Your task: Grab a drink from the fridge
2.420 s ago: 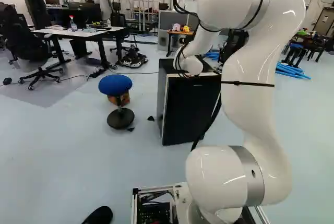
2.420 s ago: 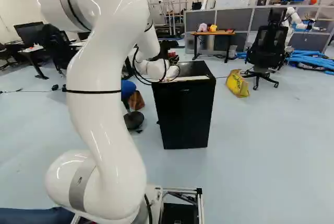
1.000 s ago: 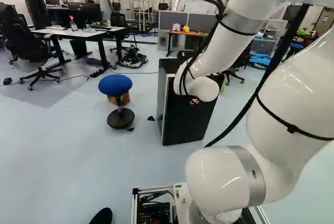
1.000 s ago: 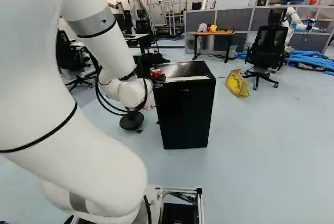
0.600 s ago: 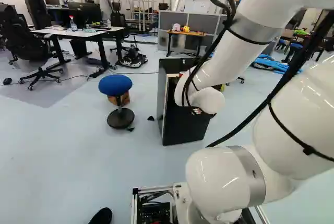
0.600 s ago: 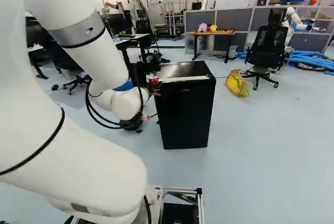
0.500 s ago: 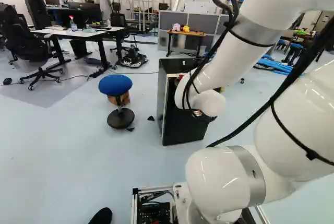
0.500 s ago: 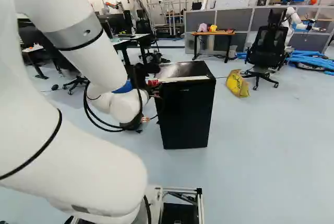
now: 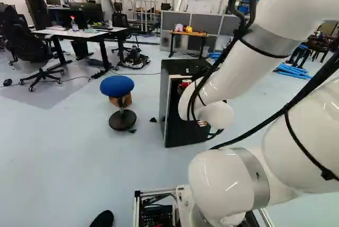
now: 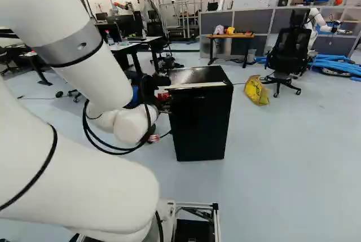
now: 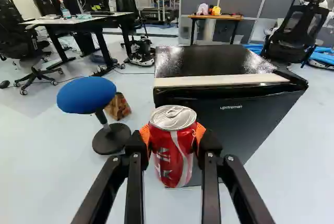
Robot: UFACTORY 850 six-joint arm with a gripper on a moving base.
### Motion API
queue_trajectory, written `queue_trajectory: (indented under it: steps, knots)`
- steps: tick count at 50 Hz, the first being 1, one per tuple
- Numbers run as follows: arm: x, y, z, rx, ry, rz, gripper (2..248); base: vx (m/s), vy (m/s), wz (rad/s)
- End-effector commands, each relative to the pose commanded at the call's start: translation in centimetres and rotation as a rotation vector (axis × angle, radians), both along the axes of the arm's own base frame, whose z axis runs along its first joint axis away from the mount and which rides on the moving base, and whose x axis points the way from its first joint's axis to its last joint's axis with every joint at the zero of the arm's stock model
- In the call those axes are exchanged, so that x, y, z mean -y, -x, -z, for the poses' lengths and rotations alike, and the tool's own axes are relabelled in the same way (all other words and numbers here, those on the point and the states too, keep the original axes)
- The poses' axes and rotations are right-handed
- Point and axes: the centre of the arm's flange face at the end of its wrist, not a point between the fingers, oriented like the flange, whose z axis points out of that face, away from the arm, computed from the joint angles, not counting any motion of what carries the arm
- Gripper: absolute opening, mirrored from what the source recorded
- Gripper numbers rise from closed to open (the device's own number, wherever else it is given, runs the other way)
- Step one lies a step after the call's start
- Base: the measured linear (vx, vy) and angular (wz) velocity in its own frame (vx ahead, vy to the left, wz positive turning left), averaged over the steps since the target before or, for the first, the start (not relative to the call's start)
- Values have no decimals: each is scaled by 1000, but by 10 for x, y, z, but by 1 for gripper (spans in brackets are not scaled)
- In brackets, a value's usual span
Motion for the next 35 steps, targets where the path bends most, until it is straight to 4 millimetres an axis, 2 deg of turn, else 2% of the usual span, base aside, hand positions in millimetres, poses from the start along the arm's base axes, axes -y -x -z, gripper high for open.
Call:
queue_trajectory:
  steps: [35]
  knots:
    - [0, 4, 2, -3, 0, -2, 101, 0, 0, 0]
